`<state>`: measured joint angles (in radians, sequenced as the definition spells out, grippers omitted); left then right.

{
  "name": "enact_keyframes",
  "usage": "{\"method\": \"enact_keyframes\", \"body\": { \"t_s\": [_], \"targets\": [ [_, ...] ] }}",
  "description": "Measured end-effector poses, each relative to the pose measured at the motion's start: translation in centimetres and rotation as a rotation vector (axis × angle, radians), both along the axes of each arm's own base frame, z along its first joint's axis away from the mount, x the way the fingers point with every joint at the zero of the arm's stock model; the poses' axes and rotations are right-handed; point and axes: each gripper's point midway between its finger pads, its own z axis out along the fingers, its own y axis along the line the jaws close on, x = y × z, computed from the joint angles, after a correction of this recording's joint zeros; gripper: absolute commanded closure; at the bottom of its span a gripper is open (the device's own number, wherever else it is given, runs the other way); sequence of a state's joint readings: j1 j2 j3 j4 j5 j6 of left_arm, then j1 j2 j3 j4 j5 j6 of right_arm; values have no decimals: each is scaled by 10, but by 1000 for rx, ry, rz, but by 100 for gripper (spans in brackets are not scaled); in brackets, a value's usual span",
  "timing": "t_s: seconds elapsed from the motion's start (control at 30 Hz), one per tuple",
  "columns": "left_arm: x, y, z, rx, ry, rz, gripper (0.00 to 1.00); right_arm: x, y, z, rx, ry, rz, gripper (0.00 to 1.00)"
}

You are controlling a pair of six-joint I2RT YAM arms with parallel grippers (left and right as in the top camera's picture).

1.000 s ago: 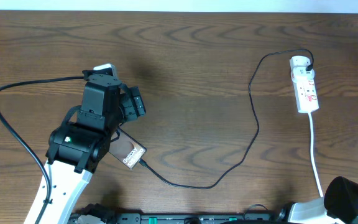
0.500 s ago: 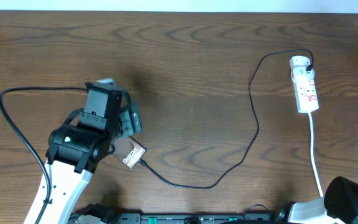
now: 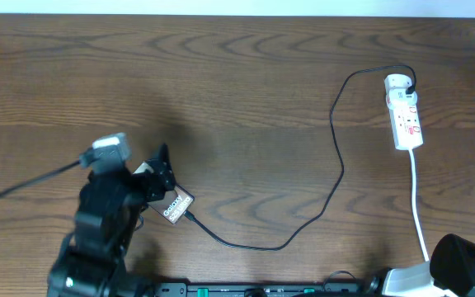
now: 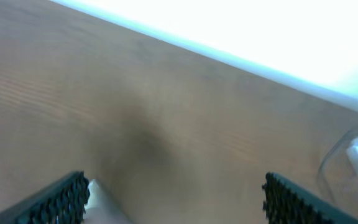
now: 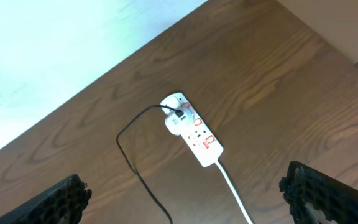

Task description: Plug charger to phone and switch on socket

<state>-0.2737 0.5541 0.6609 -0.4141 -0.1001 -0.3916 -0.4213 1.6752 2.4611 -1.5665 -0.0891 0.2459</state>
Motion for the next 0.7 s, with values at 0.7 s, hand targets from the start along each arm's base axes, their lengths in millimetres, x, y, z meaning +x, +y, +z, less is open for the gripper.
{"method": "enact_keyframes", "body": {
  "t_s": [0.7],
  "targets": [
    [-18, 40, -3, 257, -640, 43, 12, 0, 0, 0, 0, 0, 0, 1]
  ]
}}
